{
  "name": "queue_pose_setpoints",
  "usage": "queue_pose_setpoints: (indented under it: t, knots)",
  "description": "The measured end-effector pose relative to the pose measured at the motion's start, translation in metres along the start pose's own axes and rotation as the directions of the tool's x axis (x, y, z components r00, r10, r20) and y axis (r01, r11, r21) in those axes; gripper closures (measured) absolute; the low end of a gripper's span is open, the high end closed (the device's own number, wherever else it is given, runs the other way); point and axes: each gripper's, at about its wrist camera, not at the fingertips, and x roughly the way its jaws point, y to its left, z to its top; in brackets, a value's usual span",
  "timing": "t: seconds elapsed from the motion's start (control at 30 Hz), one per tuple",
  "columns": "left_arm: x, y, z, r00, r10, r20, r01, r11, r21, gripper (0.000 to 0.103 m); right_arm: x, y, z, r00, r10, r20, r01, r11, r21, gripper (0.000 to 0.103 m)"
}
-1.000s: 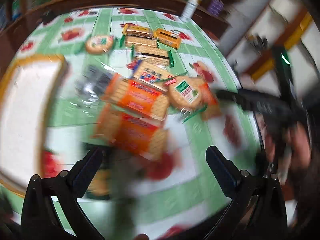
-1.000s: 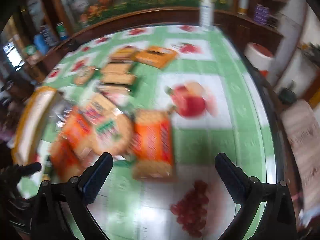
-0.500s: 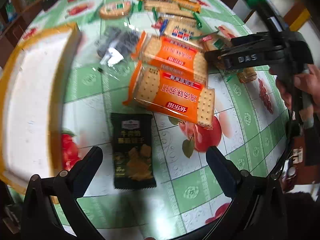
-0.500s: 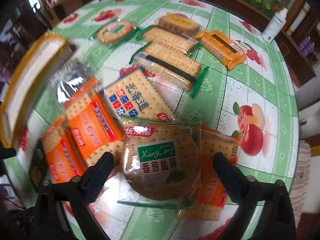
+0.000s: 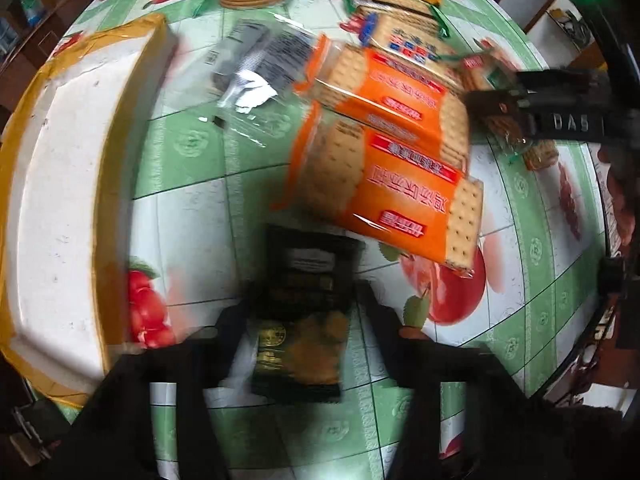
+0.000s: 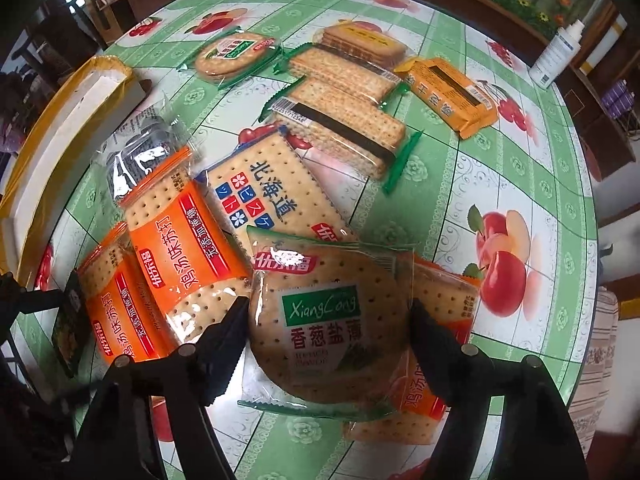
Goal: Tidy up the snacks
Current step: 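Grasp the dark green pack with left tool while right grasps XiangCong pack, then drop the dark green pack in the tray while right drops XiangCong pack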
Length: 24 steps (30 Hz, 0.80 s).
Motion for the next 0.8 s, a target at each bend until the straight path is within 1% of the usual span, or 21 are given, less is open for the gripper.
queue_pose_setpoints:
  t: [0.03, 0.1, 0.2, 0.27, 0.4, 0.53, 0.7, 0.73, 0.8]
  knots:
    - [-0.002, 0.003, 0.0, 1.0, -0.024, -0.01, 0.024, 1.0, -0.008, 0.06, -0.001, 0.0, -0.001, 1.0, -0.002, 0.003, 0.002, 1.0, 0.002, 0.025]
    - [-0.003, 0.001, -0.001, 1.0, -0.014, -0.022, 0.014, 1.0, 0.003, 0.06, -0.001, 0.0, -0.002, 1.0, -0.005, 0.005, 0.005, 1.0, 0.0, 0.025]
    - [-0.004, -0.006, -0.002, 1.0, 0.014, -0.014, -0.013, 0.999, 0.03, 0.06, -0.003, 0.0, -0.003, 1.0, -0.007, 0.009, 0.007, 1.0, 0.0, 0.025]
    - [-0.006, -0.01, -0.005, 1.0, 0.001, -0.01, -0.001, 1.0, 0.029, 0.06, -0.004, 0.0, -0.005, 1.0, -0.003, 0.015, 0.003, 1.0, 0.006, 0.026]
    - [-0.008, -0.028, -0.02, 1.0, -0.006, -0.007, 0.006, 0.999, 0.049, 0.06, -0.01, -0.007, -0.011, 0.999, 0.041, 0.027, -0.042, 0.998, 0.042, 0.026]
    - [-0.018, -0.05, -0.04, 0.999, -0.039, 0.01, 0.039, 0.996, 0.083, 0.06, -0.027, -0.013, -0.02, 0.996, 0.071, 0.057, -0.073, 0.996, 0.045, 0.026]
    - [-0.033, -0.076, -0.054, 0.994, -0.105, 0.04, 0.101, 0.99, 0.102, 0.06, -0.043, -0.018, -0.031, 0.996, 0.064, 0.059, -0.066, 0.997, 0.035, 0.026]
    - [-0.04, -0.075, -0.053, 0.991, -0.125, 0.052, 0.12, 0.988, 0.095, 0.06, -0.045, -0.017, -0.031, 0.997, 0.058, 0.059, -0.06, 0.998, 0.032, 0.026]
    - [-0.054, -0.069, -0.049, 0.986, -0.139, 0.088, 0.133, 0.988, 0.076, 0.06, -0.051, -0.013, -0.026, 0.997, 0.05, 0.066, -0.052, 0.998, 0.03, 0.026]
